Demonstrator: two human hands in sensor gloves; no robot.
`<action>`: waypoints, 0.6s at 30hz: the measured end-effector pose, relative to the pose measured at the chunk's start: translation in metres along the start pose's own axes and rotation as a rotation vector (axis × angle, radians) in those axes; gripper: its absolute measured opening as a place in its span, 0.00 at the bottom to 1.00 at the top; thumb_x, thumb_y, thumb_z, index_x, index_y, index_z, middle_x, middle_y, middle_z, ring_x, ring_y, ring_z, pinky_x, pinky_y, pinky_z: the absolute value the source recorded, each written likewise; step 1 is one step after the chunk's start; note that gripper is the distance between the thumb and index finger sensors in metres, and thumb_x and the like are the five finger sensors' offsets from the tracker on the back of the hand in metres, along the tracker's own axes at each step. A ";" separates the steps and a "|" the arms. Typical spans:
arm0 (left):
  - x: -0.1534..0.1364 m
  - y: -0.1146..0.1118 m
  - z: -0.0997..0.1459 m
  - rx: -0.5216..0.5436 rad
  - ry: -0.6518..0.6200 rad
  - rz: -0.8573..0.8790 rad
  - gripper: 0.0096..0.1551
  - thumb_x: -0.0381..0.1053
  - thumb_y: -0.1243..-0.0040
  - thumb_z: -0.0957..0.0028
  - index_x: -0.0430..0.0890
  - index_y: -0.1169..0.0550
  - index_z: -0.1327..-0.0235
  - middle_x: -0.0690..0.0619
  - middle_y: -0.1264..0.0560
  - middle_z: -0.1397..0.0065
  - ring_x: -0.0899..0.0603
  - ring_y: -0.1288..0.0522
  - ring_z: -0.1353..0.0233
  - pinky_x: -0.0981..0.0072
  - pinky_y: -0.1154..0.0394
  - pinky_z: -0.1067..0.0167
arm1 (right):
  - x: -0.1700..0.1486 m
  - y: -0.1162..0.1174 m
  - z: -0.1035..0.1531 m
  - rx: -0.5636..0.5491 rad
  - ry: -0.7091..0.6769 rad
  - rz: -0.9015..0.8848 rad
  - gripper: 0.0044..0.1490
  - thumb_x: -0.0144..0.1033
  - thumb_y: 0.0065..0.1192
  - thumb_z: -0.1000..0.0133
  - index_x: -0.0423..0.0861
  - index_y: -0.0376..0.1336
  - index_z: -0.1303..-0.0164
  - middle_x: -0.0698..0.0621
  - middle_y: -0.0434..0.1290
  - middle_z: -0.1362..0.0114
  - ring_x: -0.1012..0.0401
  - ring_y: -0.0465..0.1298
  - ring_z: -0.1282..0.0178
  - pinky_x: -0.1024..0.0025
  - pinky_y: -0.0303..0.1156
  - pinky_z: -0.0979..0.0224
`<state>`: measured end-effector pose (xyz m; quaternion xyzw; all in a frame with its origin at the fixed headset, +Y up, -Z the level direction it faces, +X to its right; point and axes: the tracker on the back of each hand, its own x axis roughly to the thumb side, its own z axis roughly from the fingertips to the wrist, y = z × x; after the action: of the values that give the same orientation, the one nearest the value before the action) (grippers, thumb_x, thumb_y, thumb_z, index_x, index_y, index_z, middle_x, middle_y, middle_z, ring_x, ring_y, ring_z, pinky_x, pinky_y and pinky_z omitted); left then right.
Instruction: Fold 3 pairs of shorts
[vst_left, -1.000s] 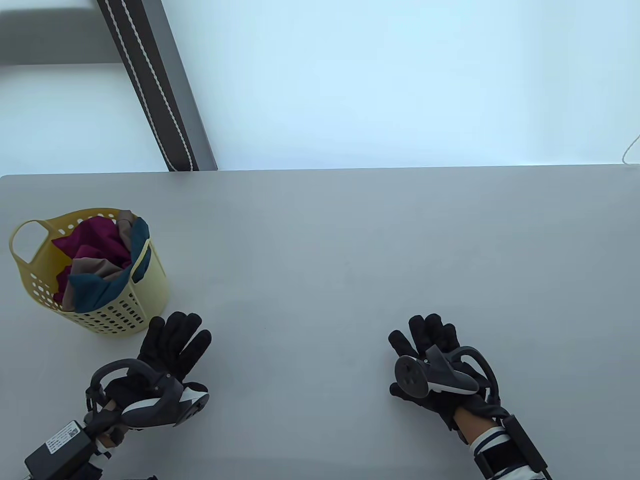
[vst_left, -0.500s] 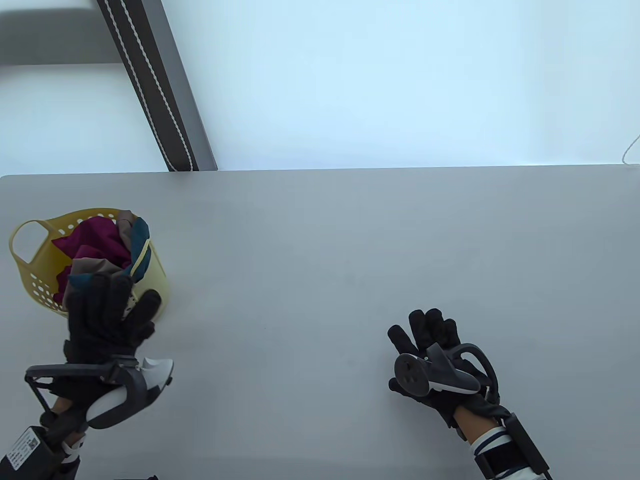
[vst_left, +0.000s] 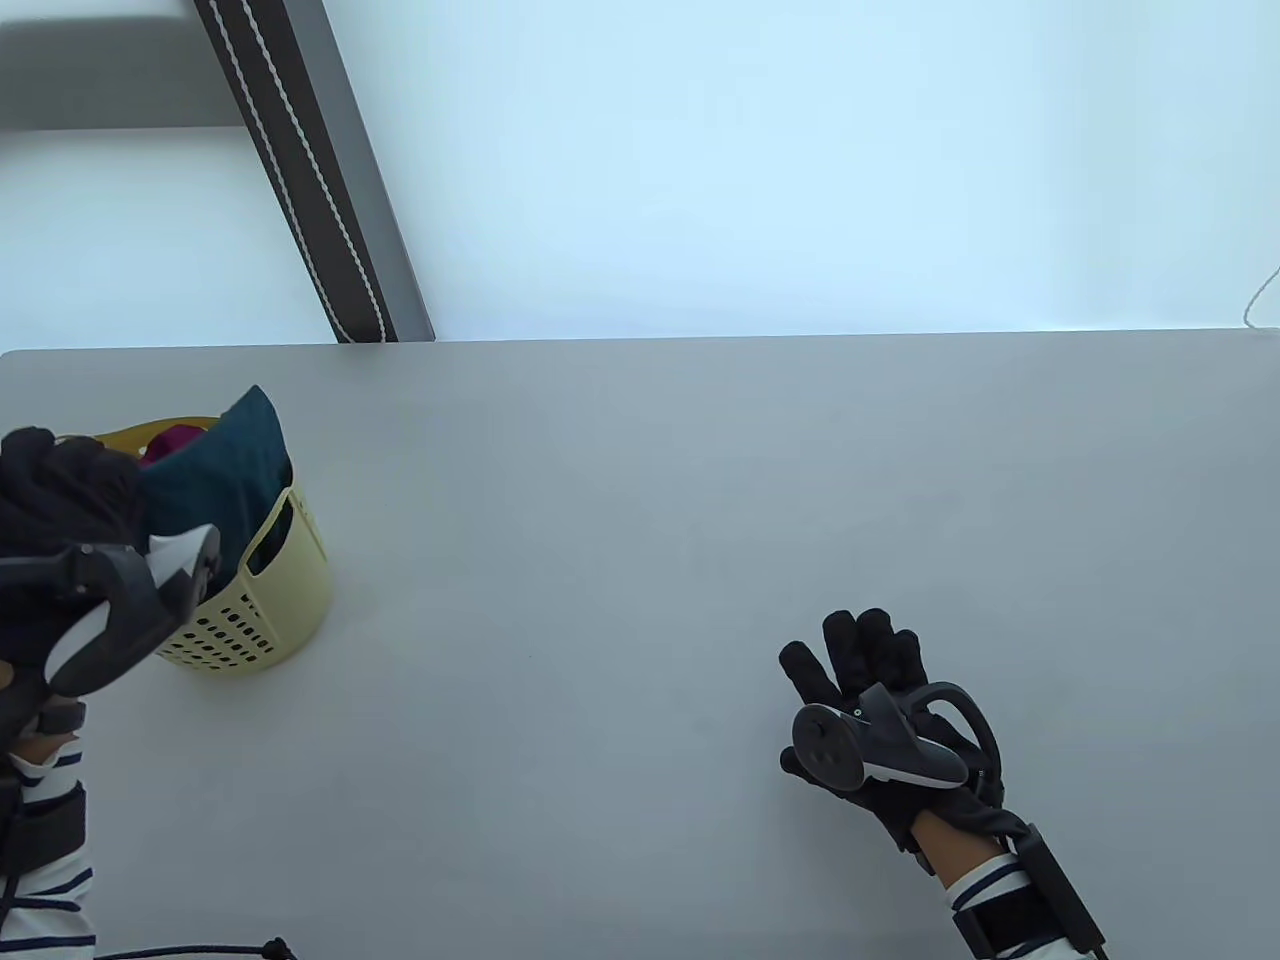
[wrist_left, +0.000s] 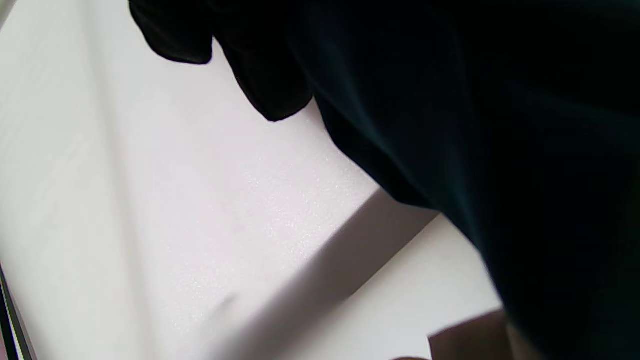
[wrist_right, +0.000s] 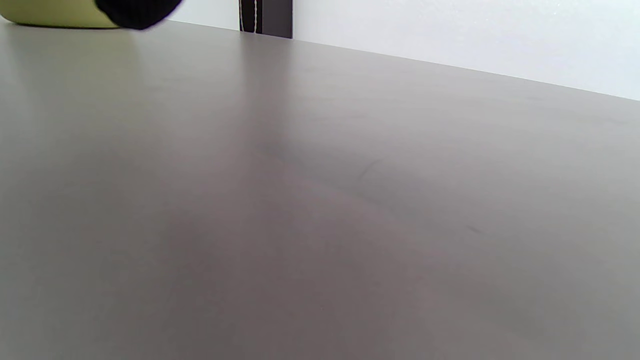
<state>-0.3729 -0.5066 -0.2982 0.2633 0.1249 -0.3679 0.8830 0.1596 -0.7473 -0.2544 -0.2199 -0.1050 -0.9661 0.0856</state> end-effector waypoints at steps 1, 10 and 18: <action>-0.011 0.014 -0.010 0.047 0.063 0.022 0.21 0.54 0.56 0.49 0.53 0.29 0.45 0.62 0.20 0.38 0.49 0.18 0.30 0.43 0.27 0.27 | 0.000 0.000 0.000 -0.001 0.001 -0.001 0.60 0.65 0.37 0.47 0.45 0.18 0.25 0.26 0.19 0.27 0.28 0.24 0.30 0.31 0.28 0.34; -0.084 0.158 -0.058 0.457 0.434 0.365 0.22 0.50 0.60 0.48 0.46 0.33 0.44 0.62 0.22 0.48 0.53 0.17 0.41 0.44 0.23 0.32 | -0.003 -0.003 0.001 -0.024 0.008 -0.001 0.59 0.65 0.37 0.47 0.45 0.18 0.25 0.26 0.19 0.27 0.28 0.24 0.30 0.31 0.29 0.34; -0.033 0.238 -0.058 0.396 0.127 0.580 0.22 0.52 0.57 0.48 0.47 0.30 0.43 0.61 0.19 0.50 0.50 0.16 0.42 0.42 0.24 0.32 | -0.008 -0.015 0.007 -0.112 0.040 0.002 0.59 0.64 0.37 0.47 0.44 0.19 0.25 0.25 0.21 0.26 0.27 0.26 0.30 0.31 0.30 0.34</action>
<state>-0.2270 -0.3148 -0.2438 0.4761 0.0259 -0.1021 0.8731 0.1663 -0.7306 -0.2535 -0.2052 -0.0487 -0.9745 0.0762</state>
